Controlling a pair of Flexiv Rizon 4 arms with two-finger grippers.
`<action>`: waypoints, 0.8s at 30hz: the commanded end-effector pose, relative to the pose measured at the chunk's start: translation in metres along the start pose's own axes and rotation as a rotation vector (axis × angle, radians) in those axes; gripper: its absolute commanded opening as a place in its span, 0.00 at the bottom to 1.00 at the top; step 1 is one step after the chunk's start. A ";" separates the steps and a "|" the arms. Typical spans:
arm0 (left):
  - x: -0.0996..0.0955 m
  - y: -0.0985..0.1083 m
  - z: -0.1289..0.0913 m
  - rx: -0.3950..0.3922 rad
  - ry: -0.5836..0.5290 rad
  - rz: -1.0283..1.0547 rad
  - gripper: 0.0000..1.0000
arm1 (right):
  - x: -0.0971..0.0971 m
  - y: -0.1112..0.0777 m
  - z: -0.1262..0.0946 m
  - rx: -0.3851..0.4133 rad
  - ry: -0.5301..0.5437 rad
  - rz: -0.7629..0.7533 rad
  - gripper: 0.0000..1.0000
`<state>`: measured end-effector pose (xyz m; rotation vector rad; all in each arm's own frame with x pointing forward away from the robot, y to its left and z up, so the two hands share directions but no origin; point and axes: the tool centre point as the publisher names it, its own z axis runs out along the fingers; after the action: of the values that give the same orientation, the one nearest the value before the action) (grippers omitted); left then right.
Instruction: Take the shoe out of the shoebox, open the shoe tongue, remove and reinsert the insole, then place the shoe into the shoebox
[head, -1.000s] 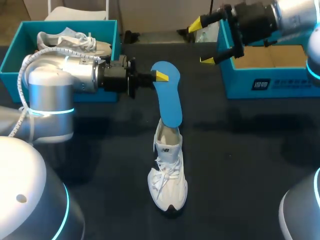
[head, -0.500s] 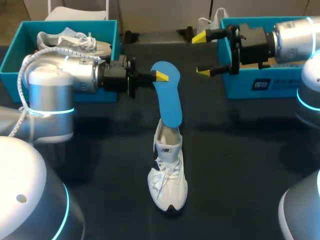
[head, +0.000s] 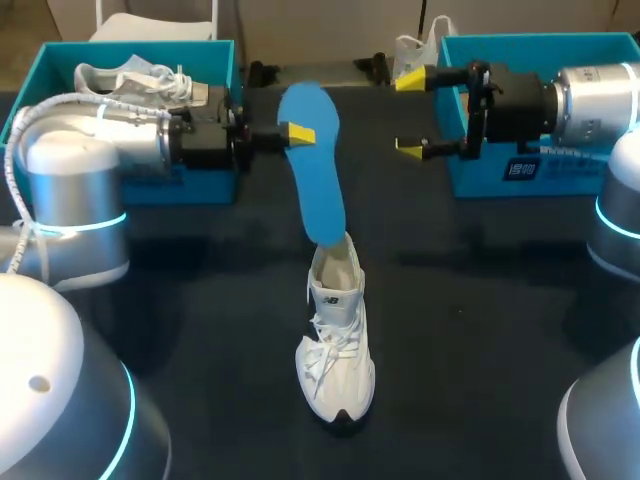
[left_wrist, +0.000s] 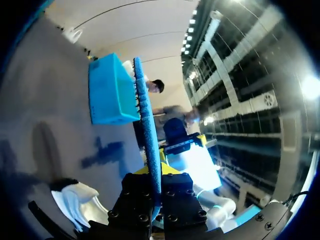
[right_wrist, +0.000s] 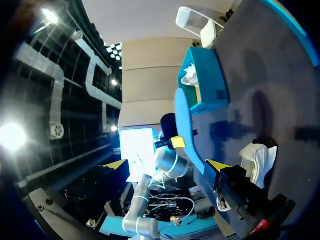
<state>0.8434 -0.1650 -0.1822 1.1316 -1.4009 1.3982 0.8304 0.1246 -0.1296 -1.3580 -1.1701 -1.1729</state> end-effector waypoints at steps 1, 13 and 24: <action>0.016 0.000 -0.006 0.002 -0.008 0.180 0.00 | -0.001 0.001 0.001 0.000 0.000 0.001 1.00; 0.024 -0.006 -0.013 0.083 0.082 0.470 0.00 | -0.001 0.001 0.001 0.000 0.000 0.001 1.00; 0.044 -0.015 -0.032 0.096 0.032 0.865 0.00 | -0.001 0.001 0.001 0.000 0.000 0.001 1.00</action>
<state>0.8476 -0.1431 -0.1423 0.6307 -1.7675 1.9727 0.8310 0.1239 -0.1311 -1.3546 -1.1696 -1.1735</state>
